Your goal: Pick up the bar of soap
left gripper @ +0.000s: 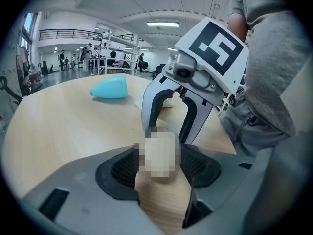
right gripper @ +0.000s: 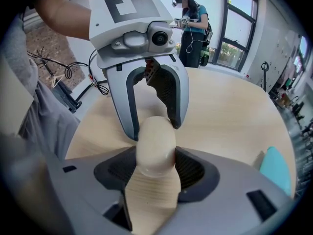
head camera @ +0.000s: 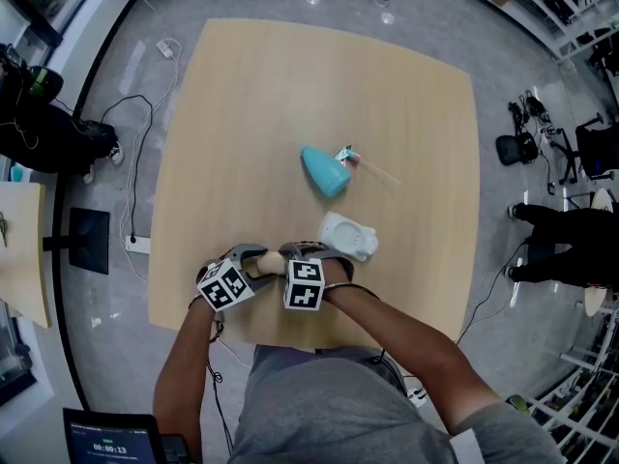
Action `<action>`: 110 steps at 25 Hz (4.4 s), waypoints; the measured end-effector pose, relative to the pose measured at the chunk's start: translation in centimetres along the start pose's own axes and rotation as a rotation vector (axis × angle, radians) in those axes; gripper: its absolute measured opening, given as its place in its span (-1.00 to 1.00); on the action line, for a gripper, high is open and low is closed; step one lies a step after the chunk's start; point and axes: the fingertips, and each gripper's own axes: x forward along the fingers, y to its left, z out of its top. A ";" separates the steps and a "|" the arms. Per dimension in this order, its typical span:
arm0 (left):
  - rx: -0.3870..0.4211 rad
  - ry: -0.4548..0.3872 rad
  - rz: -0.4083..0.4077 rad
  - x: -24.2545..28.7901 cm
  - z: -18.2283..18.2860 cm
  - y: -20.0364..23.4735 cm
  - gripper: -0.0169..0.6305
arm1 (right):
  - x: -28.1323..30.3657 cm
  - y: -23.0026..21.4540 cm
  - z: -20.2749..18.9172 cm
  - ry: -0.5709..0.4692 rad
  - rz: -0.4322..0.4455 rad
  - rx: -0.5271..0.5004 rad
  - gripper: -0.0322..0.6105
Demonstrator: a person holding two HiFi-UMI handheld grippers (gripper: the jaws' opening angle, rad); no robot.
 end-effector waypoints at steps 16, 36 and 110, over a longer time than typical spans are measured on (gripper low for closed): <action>-0.151 -0.032 0.046 -0.8 -1.9 0.5 -0.23 | 1.3 0.3 -1.6 0.002 0.034 0.131 -0.13; -0.094 -0.123 0.159 -5.0 1.4 -2.4 -0.23 | -0.1 0.0 -4.3 -0.017 -0.042 0.250 -0.13; 0.148 -0.911 0.451 -26.6 22.5 -45.0 -0.93 | -50.6 33.9 -2.3 -1.161 -0.763 0.306 -0.88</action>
